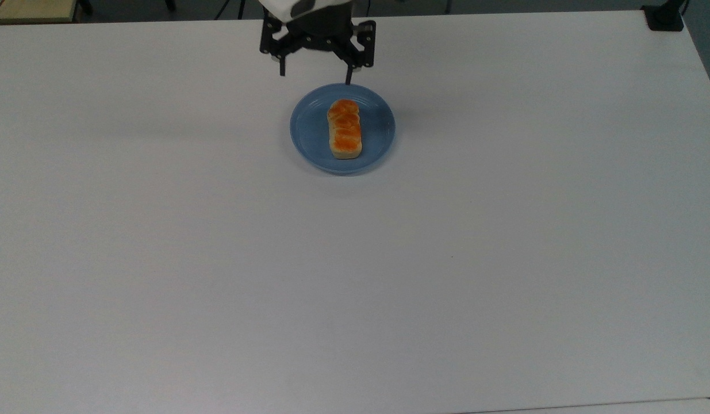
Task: Put the bread on a plate
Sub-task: 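Open the gripper to release the roll and raise it away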
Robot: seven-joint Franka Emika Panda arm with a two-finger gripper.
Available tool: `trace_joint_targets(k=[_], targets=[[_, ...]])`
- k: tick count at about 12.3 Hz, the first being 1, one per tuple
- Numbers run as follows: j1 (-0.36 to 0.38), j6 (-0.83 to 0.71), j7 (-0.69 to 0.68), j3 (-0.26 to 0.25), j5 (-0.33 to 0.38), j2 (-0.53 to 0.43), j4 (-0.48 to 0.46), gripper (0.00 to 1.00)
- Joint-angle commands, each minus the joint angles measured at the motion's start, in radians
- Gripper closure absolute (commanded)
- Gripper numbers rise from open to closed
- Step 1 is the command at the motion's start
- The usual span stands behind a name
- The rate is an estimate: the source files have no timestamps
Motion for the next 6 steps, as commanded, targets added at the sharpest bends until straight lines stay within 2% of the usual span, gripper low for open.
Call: trace_joint_targets(k=[1, 6], targets=[[-0.038, -0.151, -0.019, -0.025, 0.019, -0.006, 0.125, 0.0], [-0.078, -0.156, -0.031, -0.025, 0.051, -0.02, 0.141, 0.0]])
